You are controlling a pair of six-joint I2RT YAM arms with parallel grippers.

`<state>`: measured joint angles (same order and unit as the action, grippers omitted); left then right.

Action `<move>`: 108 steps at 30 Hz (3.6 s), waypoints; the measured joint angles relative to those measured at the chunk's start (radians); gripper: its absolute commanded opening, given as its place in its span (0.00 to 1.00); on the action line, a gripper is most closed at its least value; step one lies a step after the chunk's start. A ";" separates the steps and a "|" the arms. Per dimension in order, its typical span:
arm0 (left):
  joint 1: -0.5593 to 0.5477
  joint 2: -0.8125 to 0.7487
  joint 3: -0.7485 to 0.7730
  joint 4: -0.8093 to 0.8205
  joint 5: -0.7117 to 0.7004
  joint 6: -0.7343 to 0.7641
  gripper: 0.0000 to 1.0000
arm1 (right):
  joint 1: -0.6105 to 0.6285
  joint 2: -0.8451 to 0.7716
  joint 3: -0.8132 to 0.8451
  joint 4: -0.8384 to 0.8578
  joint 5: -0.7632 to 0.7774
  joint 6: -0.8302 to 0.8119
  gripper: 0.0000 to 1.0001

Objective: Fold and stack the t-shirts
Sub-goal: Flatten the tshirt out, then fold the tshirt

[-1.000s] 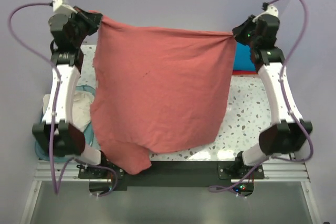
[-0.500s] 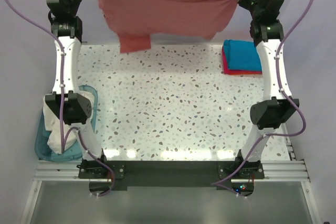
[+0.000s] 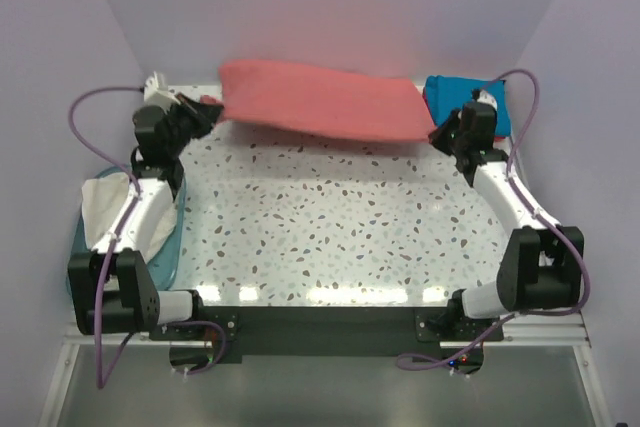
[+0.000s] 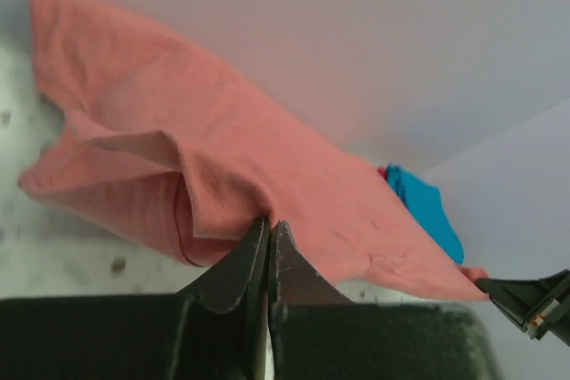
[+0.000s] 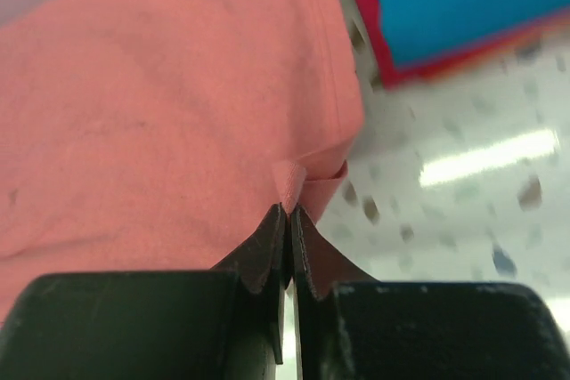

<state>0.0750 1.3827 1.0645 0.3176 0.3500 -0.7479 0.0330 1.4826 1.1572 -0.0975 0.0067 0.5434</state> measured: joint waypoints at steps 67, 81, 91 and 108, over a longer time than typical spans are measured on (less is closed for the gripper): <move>-0.184 0.050 -0.330 -0.467 -0.506 -0.028 0.49 | -0.008 -0.122 -0.399 -0.025 0.024 0.119 0.00; -0.200 0.163 -0.257 -0.449 -0.507 -0.027 0.42 | -0.008 -0.107 -0.422 0.010 -0.001 0.127 0.00; -0.200 0.203 -0.248 -0.438 -0.497 -0.026 0.03 | -0.008 -0.107 -0.430 0.013 -0.002 0.130 0.00; -0.201 -0.048 -0.237 -0.554 -0.559 -0.020 0.00 | -0.008 -0.143 -0.429 0.005 -0.002 0.122 0.00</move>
<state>-0.1257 1.3350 0.8276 -0.2367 -0.2092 -0.7681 0.0250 1.3392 0.7280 -0.0925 0.0051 0.6655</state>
